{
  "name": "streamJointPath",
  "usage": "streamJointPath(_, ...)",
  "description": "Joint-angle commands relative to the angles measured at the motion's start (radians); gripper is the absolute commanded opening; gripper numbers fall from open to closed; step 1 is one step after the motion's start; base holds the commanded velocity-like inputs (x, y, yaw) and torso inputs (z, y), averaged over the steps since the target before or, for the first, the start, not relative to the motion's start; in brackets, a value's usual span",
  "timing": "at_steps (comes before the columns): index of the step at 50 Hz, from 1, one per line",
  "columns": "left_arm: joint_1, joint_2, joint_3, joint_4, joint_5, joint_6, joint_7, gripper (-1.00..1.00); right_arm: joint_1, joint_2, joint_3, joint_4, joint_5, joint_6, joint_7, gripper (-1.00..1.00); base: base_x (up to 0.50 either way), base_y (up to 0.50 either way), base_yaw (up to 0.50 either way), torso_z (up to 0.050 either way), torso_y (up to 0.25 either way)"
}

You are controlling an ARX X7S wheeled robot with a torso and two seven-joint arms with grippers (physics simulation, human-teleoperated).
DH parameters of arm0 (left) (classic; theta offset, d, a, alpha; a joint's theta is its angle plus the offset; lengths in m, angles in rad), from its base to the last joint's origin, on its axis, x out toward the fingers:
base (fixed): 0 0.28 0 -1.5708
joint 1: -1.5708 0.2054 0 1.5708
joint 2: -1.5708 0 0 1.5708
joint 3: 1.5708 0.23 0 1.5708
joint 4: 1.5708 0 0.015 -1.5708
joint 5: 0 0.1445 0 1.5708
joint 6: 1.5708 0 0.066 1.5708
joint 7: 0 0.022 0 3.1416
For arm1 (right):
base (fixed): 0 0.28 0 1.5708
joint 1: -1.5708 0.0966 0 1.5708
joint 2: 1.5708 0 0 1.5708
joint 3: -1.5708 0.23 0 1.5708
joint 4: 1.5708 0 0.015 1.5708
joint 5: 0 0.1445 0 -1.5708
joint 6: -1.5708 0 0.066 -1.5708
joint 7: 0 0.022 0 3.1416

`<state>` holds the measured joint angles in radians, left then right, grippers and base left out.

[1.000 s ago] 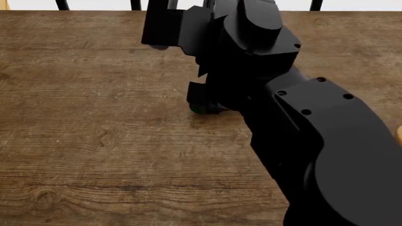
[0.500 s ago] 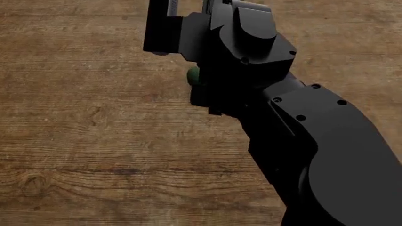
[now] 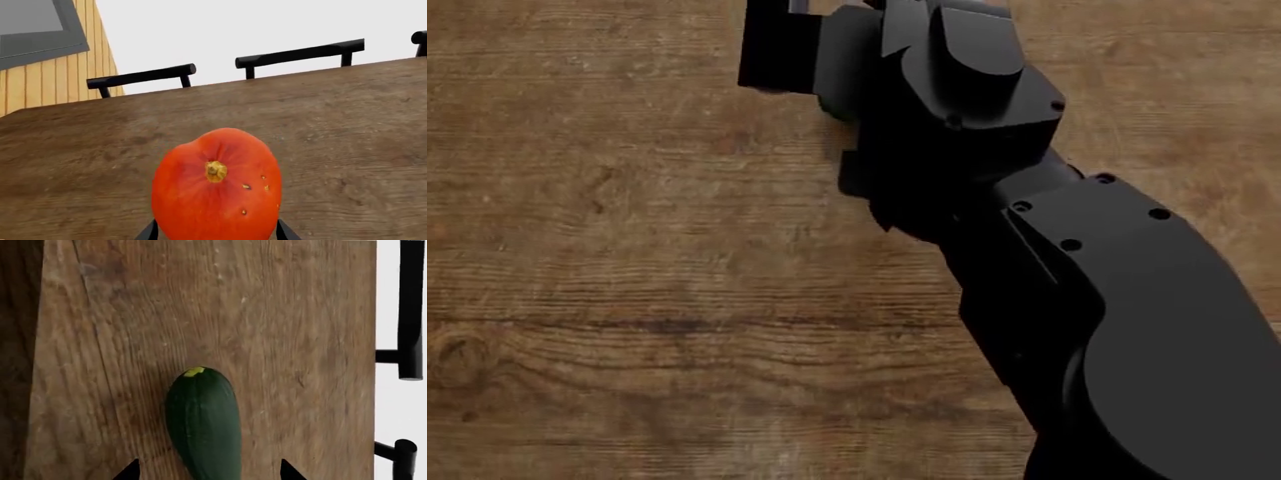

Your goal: Place the squash and the zucchini on separate cutting boards.

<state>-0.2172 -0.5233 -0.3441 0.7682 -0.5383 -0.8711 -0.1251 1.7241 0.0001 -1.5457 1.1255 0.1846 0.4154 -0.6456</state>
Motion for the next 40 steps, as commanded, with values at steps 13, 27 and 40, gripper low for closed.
streamJointPath(13, 0.007, -0.001, -0.016, 0.011, -0.035, 0.006, -0.022, -1.00, -0.013, 0.000, -0.003, 0.043, -0.050, -0.032, 0.086, -1.00, 0.01, 0.00, 0.00, 0.000, -0.151)
streamJointPath(27, 0.020, 0.009, -0.015, 0.008, -0.036, 0.030, -0.019, -1.00, 0.103, 0.000, 0.057, 0.043, 0.152, 0.076, 0.035, -1.00, 0.00, 0.00, 0.00, 0.000, -0.001)
streamJointPath(40, -0.014, 0.008, 0.050, -0.059, 0.006, 0.069, -0.012, -1.00, 0.379, 0.627, 0.083, -1.228, 0.406, 0.930, 0.117, -1.00, 0.00, 0.00, 0.00, 0.000, 0.000)
